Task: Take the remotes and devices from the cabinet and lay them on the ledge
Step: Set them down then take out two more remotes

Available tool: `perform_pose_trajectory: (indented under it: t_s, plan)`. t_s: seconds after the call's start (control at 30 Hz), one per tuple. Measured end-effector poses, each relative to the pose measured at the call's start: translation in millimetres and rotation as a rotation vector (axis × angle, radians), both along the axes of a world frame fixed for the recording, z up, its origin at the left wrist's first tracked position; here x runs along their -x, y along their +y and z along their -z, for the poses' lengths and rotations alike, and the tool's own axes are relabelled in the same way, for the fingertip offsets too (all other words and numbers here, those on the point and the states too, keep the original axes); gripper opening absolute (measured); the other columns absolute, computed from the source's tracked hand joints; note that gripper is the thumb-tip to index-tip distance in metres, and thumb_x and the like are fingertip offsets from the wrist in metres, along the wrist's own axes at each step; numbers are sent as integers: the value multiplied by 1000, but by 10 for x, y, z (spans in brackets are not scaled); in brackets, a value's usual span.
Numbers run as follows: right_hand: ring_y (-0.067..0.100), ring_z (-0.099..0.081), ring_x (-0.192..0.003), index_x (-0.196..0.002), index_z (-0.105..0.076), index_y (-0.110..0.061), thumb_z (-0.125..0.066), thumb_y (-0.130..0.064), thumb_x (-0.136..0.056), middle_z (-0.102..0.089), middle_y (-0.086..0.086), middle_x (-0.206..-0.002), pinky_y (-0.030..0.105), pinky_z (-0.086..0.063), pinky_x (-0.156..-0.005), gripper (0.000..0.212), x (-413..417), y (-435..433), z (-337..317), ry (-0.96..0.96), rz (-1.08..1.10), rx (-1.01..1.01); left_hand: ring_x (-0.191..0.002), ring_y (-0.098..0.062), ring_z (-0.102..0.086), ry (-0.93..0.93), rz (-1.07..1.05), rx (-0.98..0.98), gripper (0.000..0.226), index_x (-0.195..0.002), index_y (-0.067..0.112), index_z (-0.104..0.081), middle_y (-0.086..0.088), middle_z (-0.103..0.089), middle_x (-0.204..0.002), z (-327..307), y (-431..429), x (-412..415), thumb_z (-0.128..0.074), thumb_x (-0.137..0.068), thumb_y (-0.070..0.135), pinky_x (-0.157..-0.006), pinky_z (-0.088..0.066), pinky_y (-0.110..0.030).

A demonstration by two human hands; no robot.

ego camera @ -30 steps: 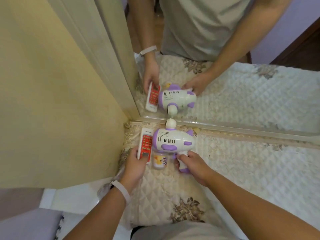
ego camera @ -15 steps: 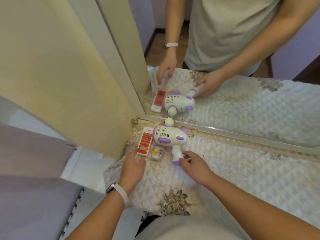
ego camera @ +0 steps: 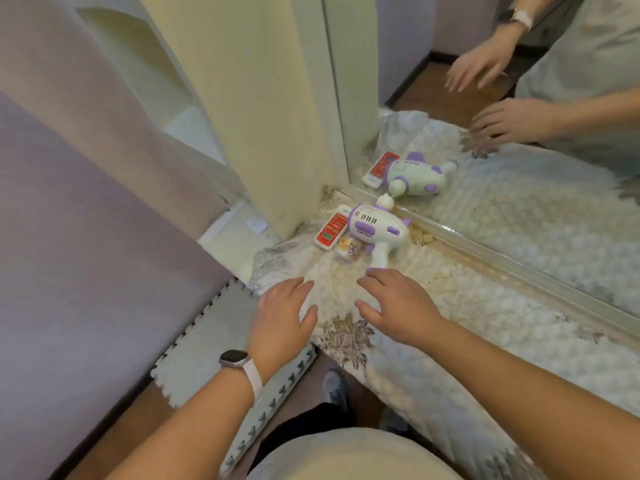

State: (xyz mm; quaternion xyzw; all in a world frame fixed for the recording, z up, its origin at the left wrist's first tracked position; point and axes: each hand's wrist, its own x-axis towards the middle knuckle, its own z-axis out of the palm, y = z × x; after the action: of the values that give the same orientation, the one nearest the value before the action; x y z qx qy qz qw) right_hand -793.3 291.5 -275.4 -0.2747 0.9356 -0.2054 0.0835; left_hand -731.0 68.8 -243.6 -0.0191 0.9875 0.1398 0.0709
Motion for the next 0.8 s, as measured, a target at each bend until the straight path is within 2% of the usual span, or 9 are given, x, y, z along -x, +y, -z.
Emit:
perform_pose_trajectory:
  t_s: [0.13, 0.27, 0.37, 0.43, 0.53, 0.63, 0.8]
  plan:
    - [33, -63, -96, -112, -67, -13, -46, -49, -86, -67, 10, -111, 42, -55, -72, 49, -166, -210, -147, 81, -161, -48, -134, -22, -41, 52, -24, 90, 48, -139, 22, -49, -1, -49, -144, -153, -110, -465, -45, -95, 42, -110, -29, -40]
    - [32, -61, -103, -114, -65, -15, -49, -48, -86, -66, 10, -116, 42, -53, -75, 47, -321, -507, -314, 138, -295, -45, -128, -23, -48, 93, -135, 109, 52, -134, 23, -54, 0, -54, -138, -241, -304, -869, -34, -92, 47, -106, -35, -40]
    - [30, -58, -106, -118, -62, -17, -49, -48, -87, -64, 8, -118, 41, -51, -79, 46, -507, -851, -446, 184, -415, -14, -118, -24, -56, 136, -228, 152, 47, -126, 21, -60, -2, -61, -128, -286, -531, -1251, -41, -90, 44, -99, -42, -40]
    - [28, -55, -112, -124, -60, -18, -47, -49, -88, -62, 6, -123, 41, -49, -86, 49, -712, -1152, -515, 215, -530, -10, -120, -24, -55, 139, -306, 167, 44, -127, 22, -59, -2, -60, -129, -293, -727, -1600, -47, -90, 42, -100, -41, -40]
    - [28, -53, -119, -128, -58, -17, -44, -51, -91, -59, 7, -130, 42, -46, -94, 52, -1148, -1640, -609, 267, -690, 5, -122, -23, -53, 155, -466, 184, 44, -129, 24, -58, 0, -59, -132, -324, -1018, -2254, -50, -90, 43, -100, -40, -39]
    - [30, -56, -111, -122, -61, -15, -46, -49, -89, -61, 8, -124, 43, -49, -88, 50, -1689, -2108, -712, 304, -798, 36, -120, -23, -54, 177, -580, 206, 46, -128, 24, -59, -1, -60, -130, -396, -1258, -2976, -47, -88, 45, -99, -41, -39]
    - [28, -57, -111, -119, -63, -17, -48, -49, -89, -62, 7, -123, 40, -45, -86, 47, -2762, -2794, -835, 372, -942, 94, -123, -21, -52, 239, -782, 199, 48, -128, 22, -60, 1, -59, -131, -479, -1613, -4191, -45, -88, 44, -100, -40, -39]
